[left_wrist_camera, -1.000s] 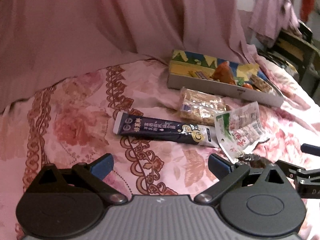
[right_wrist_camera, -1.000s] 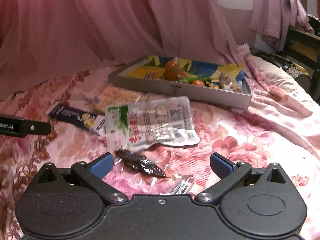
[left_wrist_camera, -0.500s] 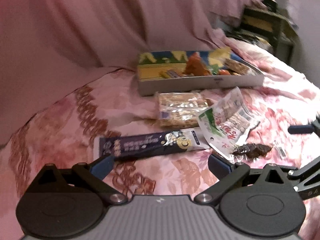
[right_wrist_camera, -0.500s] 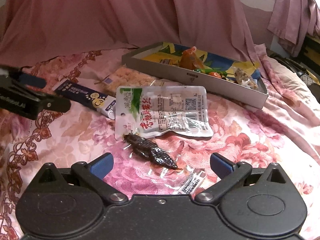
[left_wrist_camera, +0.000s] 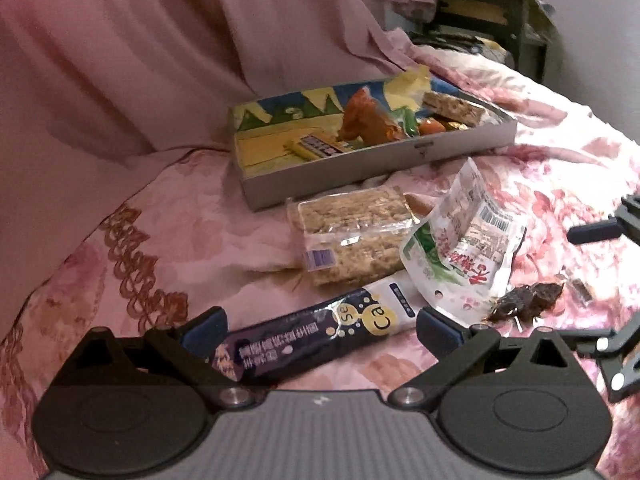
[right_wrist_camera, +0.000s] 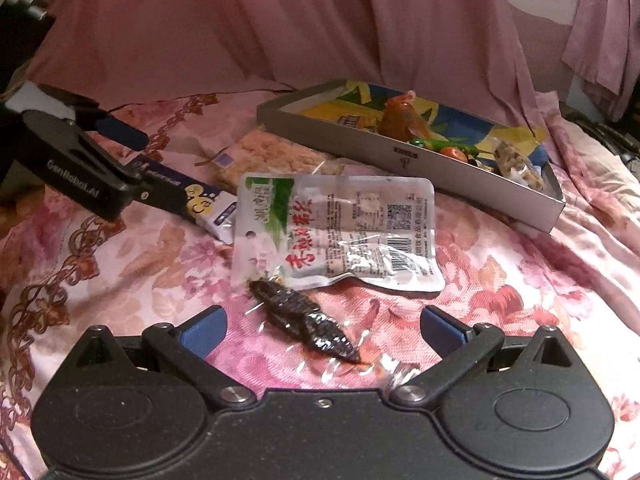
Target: Organize snacks
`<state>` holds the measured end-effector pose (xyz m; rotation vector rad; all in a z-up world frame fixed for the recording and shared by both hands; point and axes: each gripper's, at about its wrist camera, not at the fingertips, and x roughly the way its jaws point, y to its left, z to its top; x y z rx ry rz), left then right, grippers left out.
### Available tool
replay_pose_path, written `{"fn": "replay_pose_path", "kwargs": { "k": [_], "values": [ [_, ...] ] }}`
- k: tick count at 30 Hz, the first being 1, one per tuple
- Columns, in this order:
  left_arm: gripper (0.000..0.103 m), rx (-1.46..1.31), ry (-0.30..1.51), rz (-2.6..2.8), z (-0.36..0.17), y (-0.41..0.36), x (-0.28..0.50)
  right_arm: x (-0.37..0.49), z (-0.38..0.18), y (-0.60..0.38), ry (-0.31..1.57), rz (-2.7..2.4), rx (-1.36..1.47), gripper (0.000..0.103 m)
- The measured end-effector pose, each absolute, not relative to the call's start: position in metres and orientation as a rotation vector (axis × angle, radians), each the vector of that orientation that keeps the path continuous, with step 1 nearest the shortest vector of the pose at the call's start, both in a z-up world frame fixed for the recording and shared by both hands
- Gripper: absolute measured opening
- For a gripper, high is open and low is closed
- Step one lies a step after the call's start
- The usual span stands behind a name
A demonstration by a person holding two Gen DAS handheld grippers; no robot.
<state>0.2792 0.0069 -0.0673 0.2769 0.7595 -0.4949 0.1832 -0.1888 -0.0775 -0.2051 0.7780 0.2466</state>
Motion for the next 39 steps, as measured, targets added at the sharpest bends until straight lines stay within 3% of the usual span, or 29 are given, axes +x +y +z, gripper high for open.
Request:
{"fn": "replay_pose_path", "kwargs": {
  "k": [17,35,39],
  "values": [
    [0.102,0.573,0.944,-0.815,-0.086,-0.016,0.317,0.219,-0.093,-0.208,0.883,0.35,-0.061,0.102],
    [0.099,0.308,1.243,-0.848,-0.077,-0.005,0.295,0.203,-0.089,-0.209,0.981,0.445,-0.007,0.101],
    [0.089,0.262,1.253,-0.826,-0.076,-0.014,0.284,0.195,-0.085,-0.216,0.993,0.462,0.077,0.099]
  ]
}}
